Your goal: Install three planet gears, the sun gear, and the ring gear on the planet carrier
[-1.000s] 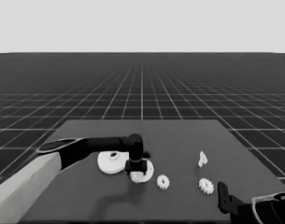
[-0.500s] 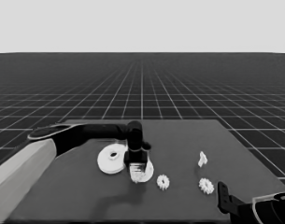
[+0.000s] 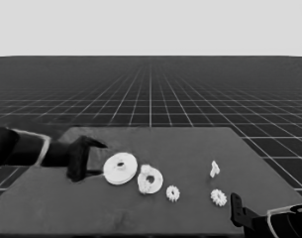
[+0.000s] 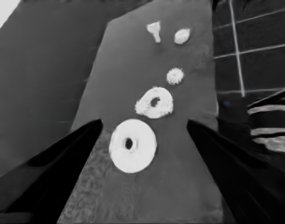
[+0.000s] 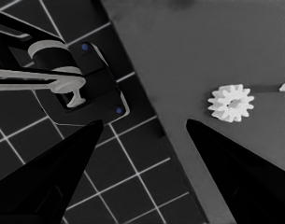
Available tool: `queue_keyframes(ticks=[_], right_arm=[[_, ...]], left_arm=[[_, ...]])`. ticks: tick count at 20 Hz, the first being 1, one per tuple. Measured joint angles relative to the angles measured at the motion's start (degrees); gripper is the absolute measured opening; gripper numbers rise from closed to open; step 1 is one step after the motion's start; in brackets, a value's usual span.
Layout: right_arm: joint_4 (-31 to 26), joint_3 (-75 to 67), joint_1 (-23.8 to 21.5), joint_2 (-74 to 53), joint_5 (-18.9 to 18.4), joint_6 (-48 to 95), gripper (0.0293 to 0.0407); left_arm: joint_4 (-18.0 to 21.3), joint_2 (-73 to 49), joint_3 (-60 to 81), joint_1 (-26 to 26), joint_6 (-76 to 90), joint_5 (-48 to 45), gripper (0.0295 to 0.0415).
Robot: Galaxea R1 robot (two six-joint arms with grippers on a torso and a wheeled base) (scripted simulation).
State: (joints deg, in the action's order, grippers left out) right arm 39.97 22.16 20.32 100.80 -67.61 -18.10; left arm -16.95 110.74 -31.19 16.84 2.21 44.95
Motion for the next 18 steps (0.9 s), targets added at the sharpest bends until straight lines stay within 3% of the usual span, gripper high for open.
queue_keyframes(ticks=[2, 6, 7, 8, 10, 16, 18], right_arm=[[0.0, 0.0, 0.0, 0.0, 0.0, 0.0, 0.0385], [0.0, 0.0, 0.0, 0.0, 0.0, 0.0, 0.0385], [-13.2, 9.0, -11.53, 6.19, -7.71, -21.6, 0.0396], [-19.83, 17.77, -15.93, 11.08, -11.71, -32.81, 0.0393], [-25.35, 28.15, -17.97, 16.28, -15.04, -41.71, 0.0387], [-28.07, 34.63, -18.47, 19.42, -16.63, -45.55, 0.0385], [-19.98, 38.96, -9.18, 21.56, -12.02, -44.65, 0.0385]], left_arm=[[-0.53, -6.78, 4.77, 1.79, 11.7, -4.05, 0.0386], [-0.78, -9.81, 6.97, 2.64, 17.15, -5.93, 0.0385], [-0.8, -9.97, 7.09, 2.69, 17.46, -6.04, 0.0385], [-0.81, -10.06, 7.16, 2.72, 17.64, -6.1, 0.0385], [-0.81, -10.15, 7.22, 2.75, 17.81, -6.16, 0.0385], [-0.82, -10.19, 7.25, 2.76, 17.89, -6.19, 0.0385], [-0.82, -10.19, 7.25, 2.76, 17.89, -6.19, 0.0385]])
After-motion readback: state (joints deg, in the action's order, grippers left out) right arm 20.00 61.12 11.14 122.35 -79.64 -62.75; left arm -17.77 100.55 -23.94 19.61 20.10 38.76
